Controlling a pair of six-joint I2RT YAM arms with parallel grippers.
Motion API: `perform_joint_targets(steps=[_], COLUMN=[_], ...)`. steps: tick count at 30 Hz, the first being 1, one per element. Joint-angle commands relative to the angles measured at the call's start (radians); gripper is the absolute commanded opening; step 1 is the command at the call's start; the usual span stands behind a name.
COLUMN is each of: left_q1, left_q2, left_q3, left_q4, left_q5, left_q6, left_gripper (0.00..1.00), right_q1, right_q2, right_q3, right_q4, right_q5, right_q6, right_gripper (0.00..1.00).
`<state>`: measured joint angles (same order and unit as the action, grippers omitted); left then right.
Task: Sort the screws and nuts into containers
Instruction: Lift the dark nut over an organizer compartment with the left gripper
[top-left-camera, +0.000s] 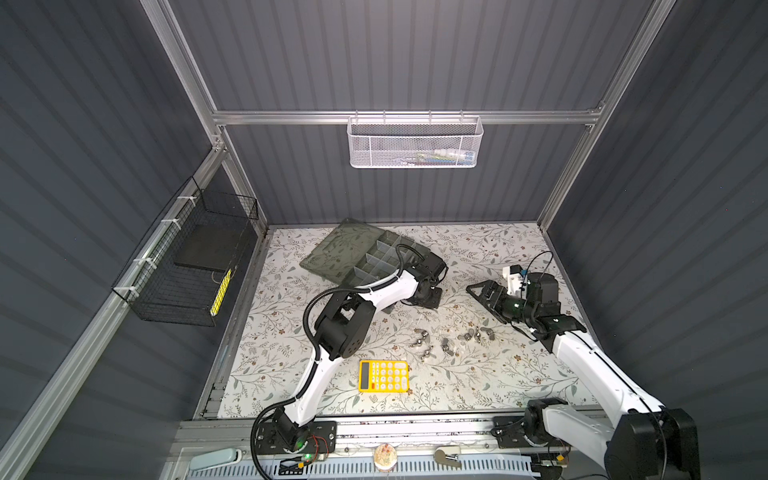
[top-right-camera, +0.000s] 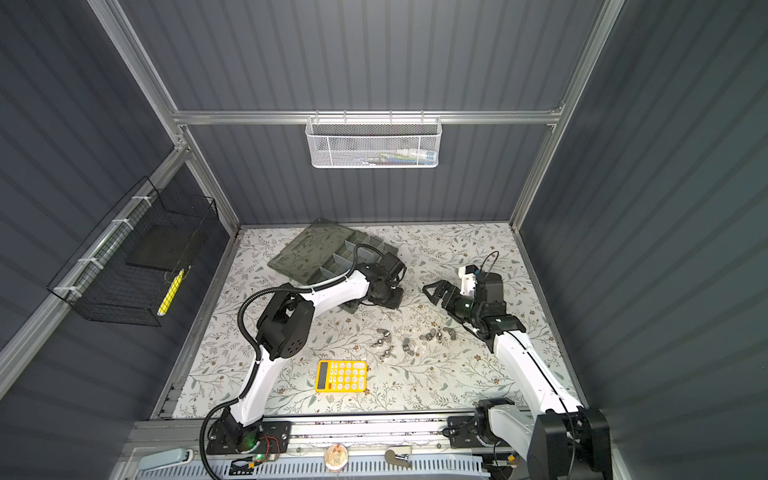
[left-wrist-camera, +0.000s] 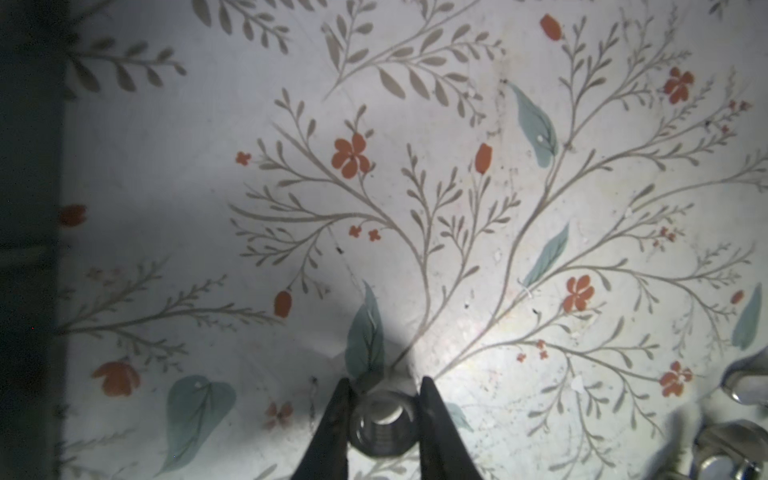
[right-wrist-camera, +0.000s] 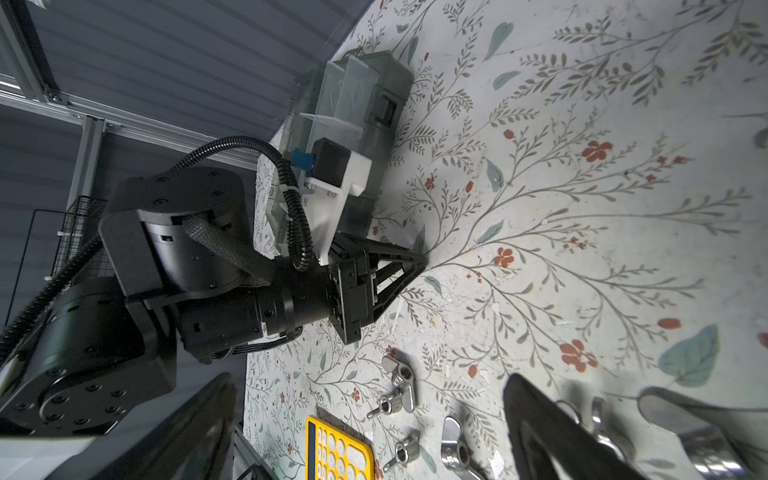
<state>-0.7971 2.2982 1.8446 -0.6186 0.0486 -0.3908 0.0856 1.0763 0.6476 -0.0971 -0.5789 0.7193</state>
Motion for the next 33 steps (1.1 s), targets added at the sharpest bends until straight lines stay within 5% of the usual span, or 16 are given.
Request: perform_joint_targets(steps=[1,15,33], left_q1=[0.02,0.14,0.381], left_q2=[-0.073,-0.21,-0.261], left_q3=[0.033,0.02,-0.074], left_q4=[-0.021,0.007,0.0], left_q5=[0.071,0.195,0.142], left_q6=[-0.034,-0.081,0.017], left_gripper=[0.2,0.21,0.21], right_q1=[0.0,0.151,0.418], right_q2=[-0.007,0.1,0.452], right_q3=[0.034,0.153,0.401], right_q4=[0.02,0.037,0.096], right_q5=[-0.032,0.022,0.091], right_q6=[-0.001,-0.035,-0.023], right_gripper=[0.99,0.99,0.99])
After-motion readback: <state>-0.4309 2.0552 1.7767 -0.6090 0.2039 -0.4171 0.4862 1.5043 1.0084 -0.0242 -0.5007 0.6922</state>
